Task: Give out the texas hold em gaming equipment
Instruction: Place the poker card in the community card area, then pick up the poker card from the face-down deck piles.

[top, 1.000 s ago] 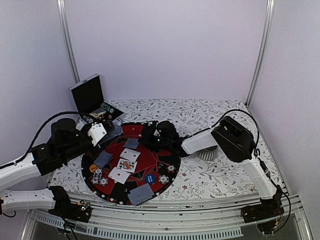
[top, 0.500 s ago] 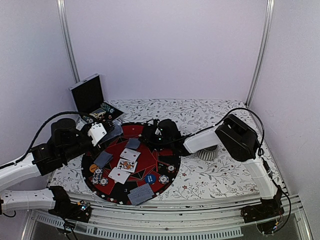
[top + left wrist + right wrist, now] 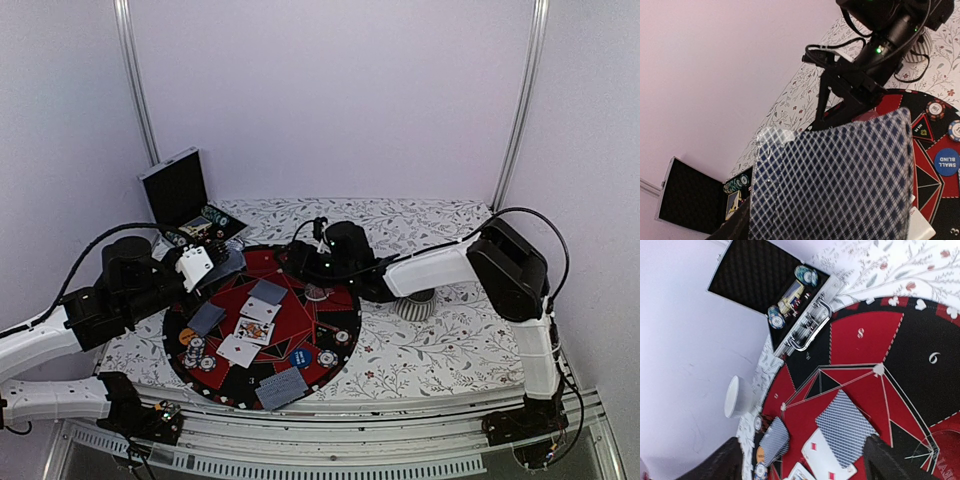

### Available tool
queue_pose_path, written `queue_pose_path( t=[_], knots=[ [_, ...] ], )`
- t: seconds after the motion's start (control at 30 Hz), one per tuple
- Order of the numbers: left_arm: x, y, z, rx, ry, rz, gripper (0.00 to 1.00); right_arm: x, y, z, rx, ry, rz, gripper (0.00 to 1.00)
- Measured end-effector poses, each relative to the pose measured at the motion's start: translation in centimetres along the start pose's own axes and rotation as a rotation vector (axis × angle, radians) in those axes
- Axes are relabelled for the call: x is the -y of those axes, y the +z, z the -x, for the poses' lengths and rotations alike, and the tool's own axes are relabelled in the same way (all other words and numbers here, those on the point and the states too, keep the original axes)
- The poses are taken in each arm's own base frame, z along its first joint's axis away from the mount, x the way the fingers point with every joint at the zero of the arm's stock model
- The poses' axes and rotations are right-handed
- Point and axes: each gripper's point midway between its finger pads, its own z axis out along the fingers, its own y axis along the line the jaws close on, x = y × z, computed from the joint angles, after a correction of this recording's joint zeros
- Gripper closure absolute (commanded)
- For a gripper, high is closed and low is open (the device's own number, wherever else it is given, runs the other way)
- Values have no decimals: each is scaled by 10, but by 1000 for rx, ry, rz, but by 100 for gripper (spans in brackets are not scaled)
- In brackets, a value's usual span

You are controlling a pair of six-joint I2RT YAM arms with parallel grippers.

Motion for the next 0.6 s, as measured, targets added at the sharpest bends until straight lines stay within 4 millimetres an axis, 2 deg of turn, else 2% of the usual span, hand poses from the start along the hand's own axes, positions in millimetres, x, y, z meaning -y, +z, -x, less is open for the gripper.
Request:
queue_pose_path(
  t=[0.2, 0.4, 0.5, 0.6],
  knots=[
    [0, 0, 0, 2, 0, -2, 48, -55, -45, 39, 119, -214, 15, 1],
    [3, -1, 3, 18, 2, -20, 48, -130, -105, 87, 256, -594, 77, 1],
    [4, -1, 5, 28, 7, -28, 48, -166, -133, 96, 262, -721, 164, 2],
    [5, -1, 5, 29, 15, -34, 49, -203, -145, 98, 215, -768, 266, 5]
  ],
)
